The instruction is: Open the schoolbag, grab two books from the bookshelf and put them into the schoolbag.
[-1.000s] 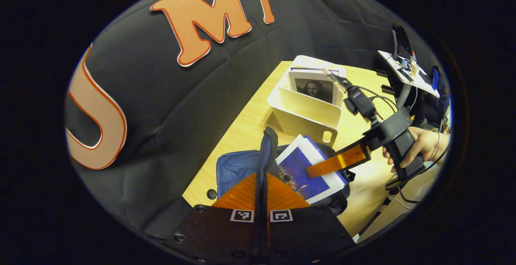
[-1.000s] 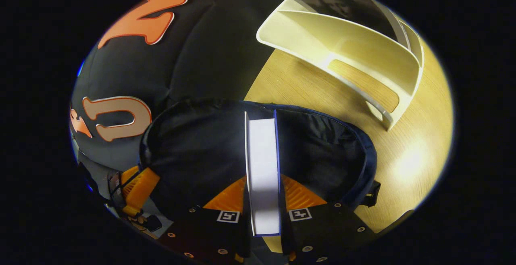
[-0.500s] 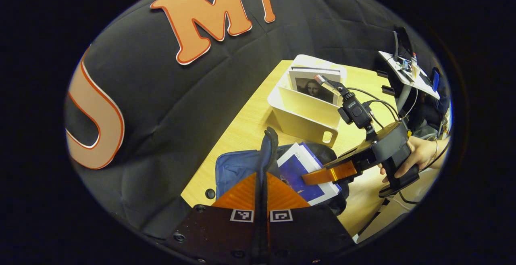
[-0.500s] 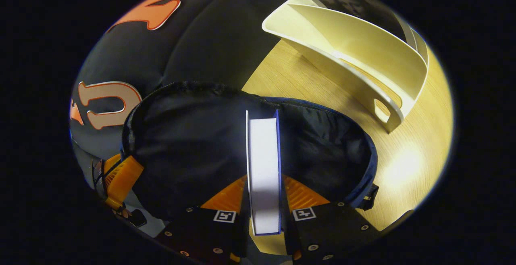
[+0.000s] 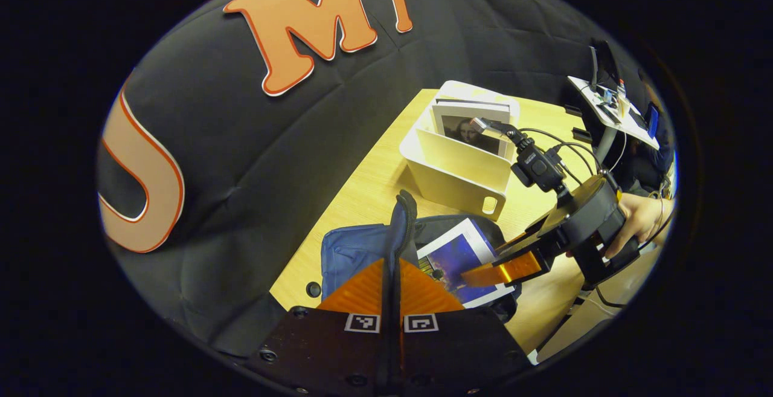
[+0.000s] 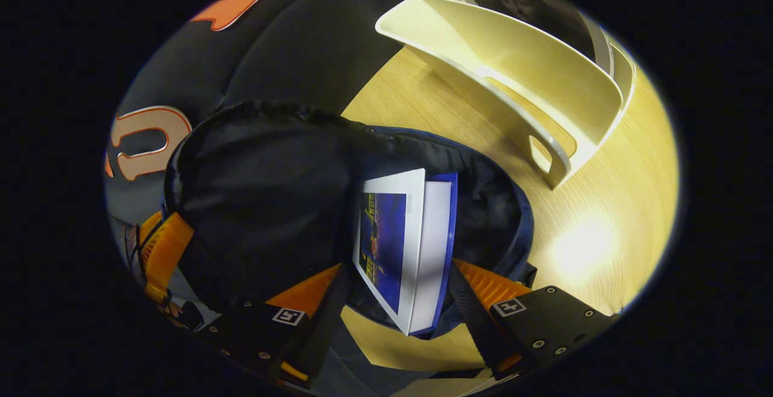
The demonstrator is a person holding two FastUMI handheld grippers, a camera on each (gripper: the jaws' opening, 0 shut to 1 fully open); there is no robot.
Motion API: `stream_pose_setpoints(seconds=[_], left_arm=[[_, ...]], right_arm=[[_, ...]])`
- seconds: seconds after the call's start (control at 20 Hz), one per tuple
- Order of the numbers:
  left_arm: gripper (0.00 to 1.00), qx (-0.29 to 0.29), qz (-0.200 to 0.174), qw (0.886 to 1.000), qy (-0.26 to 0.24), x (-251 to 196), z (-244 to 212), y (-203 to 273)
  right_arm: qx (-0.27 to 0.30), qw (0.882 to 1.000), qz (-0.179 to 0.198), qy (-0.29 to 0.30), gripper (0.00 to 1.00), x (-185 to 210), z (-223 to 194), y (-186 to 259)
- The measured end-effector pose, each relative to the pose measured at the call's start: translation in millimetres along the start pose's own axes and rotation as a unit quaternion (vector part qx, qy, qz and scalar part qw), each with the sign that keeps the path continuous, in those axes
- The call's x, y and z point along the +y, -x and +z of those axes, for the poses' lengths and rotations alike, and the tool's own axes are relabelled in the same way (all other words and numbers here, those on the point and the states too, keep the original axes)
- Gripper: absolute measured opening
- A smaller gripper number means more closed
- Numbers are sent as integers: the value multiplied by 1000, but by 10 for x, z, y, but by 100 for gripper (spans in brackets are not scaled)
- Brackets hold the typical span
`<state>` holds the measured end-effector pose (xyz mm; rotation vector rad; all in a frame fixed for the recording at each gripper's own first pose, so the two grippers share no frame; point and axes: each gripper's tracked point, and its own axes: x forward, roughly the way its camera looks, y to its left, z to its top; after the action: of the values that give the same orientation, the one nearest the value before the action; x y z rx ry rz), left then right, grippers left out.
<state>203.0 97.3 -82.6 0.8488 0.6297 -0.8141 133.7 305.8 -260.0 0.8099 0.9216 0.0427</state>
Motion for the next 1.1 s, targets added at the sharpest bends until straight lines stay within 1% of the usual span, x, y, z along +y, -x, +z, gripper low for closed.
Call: stream_pose_setpoints(seconds=[0.15,0.25,0.3,0.35,0.4,0.6,0.8,1.0,1.1], left_arm=[[0,2,-4,1000,1,-38,-15,-17],[0,2,-6,1000,-3,-66,-10,-11],[7,2,-6,1000,-4,-77,-11,-12],[7,1,-6,1000,-5,-86,-2,-19],[0,3,-6,1000,-6,-103,-8,-26],[0,1,-7,1000,-10,-147,-10,-20],[0,1,-15,1000,-5,-214,-9,-56],[0,-3,-25,1000,5,-295,25,-132],[0,2,-9,1000,-1,-198,-26,-129]], right_arm=[[-5,1000,1,10,97,-67,27,136],[-10,1000,-4,28,97,-88,47,226],[-13,999,-8,37,97,-108,59,269],[-16,999,-11,44,97,-131,60,345],[-19,998,-12,52,97,-154,68,421],[-36,995,-25,90,97,-246,193,779],[-62,988,-55,134,97,-337,431,1146],[-70,977,-84,182,97,-431,655,1542],[-76,972,-92,200,97,-423,818,1762]])
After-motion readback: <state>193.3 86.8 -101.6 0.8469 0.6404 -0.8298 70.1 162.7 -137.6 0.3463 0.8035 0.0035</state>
